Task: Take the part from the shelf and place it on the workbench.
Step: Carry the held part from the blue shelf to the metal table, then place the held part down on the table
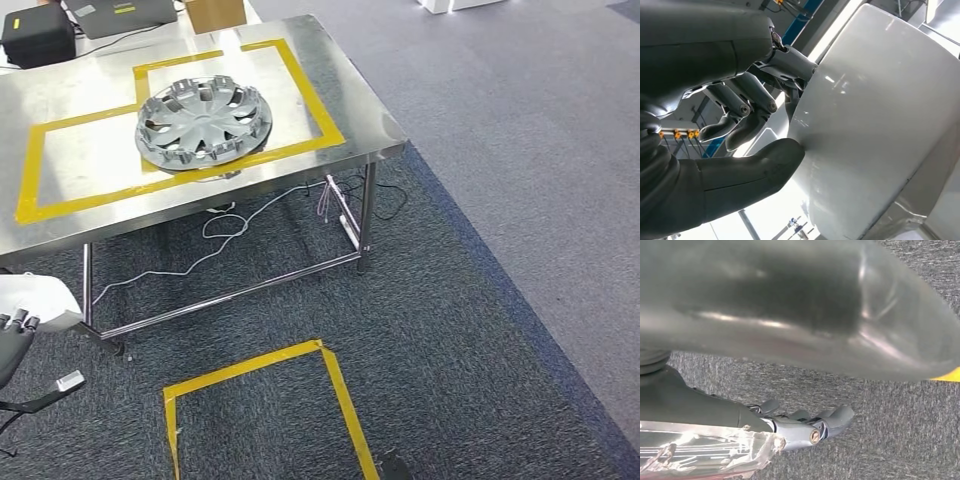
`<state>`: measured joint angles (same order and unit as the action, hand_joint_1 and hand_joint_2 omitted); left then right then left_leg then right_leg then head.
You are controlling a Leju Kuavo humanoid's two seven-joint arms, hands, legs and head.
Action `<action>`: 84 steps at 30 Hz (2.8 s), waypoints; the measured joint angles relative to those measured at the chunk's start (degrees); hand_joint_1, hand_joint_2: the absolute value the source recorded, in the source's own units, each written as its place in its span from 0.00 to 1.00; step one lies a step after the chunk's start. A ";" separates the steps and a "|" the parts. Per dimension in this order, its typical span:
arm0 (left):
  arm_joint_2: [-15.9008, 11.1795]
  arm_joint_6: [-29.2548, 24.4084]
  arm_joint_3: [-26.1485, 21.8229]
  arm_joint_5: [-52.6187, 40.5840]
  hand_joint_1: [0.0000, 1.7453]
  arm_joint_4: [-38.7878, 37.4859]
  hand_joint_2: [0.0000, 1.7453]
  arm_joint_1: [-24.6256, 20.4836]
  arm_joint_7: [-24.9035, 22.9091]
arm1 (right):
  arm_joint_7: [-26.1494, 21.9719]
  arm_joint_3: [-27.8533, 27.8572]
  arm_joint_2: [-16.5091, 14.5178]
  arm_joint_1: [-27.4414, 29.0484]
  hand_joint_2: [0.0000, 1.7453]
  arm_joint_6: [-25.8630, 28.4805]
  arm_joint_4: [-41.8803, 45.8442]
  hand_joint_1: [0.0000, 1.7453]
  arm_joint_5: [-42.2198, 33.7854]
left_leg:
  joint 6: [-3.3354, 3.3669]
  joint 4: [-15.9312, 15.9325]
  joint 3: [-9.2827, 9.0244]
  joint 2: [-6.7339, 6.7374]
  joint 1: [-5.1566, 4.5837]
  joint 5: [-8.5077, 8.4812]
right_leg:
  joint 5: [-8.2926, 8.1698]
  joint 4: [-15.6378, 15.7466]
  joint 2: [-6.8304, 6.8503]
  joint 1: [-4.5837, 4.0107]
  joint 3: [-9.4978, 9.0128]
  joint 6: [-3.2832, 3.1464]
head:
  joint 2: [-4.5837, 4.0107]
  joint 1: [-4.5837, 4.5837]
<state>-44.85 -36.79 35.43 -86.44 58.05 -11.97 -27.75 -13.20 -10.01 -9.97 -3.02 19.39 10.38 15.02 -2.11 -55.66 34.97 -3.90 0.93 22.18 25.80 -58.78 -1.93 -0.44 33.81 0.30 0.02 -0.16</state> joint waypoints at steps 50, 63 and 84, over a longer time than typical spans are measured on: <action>0.32 1.90 -0.14 0.00 1.00 0.32 1.00 0.21 0.47 | -1.21 0.13 -0.17 0.36 0.00 2.22 0.04 0.00 1.70 | -1.37 -17.31 7.50 3.18 1.08 8.12 | 0.24 -0.63 3.07 1.19 0.09 -0.45 | -0.01 0.01; 0.37 1.99 -2.37 0.00 1.00 1.86 1.00 1.45 1.39 | -0.92 0.20 -0.18 0.29 0.00 1.43 0.04 0.00 0.59 | 1.56 -1.50 -0.30 5.72 0.47 1.59 | 7.88 -11.32 2.75 0.66 3.84 2.52 | -0.01 -0.11; 2.37 1.78 -7.32 0.00 1.00 2.21 1.00 2.42 8.59 | -0.88 0.25 -0.20 0.29 0.00 1.53 0.04 0.00 0.76 | 0.58 -0.87 -0.53 3.54 -0.49 1.17 | -0.06 -0.42 1.55 -0.12 0.50 0.41 | -0.01 -0.02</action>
<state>-42.48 -35.01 28.11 -86.44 60.27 -9.55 -19.16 -14.08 -9.76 -10.16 -2.73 20.92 10.43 15.78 -1.53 -56.54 34.43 -0.36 0.44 23.35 25.74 -59.21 -0.38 -0.57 34.31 0.70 0.02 -0.18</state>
